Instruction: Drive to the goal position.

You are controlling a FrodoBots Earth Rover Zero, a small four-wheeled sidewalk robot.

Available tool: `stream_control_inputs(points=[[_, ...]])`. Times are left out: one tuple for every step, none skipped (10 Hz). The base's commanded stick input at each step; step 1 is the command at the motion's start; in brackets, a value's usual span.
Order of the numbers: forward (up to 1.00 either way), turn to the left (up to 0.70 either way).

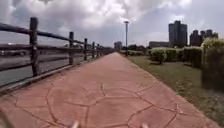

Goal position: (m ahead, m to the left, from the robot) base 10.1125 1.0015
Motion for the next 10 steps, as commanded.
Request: stream_control_inputs(points=[[0.70, 0.03], [0.70, 0.03], [0.68, 0.03], [0.66, 0.03], [0.66, 0.03], [0.66, 0.03], [0.66, 0.04], [0.66, 0.04], [0.66, 0.04], [0.66, 0.04]])
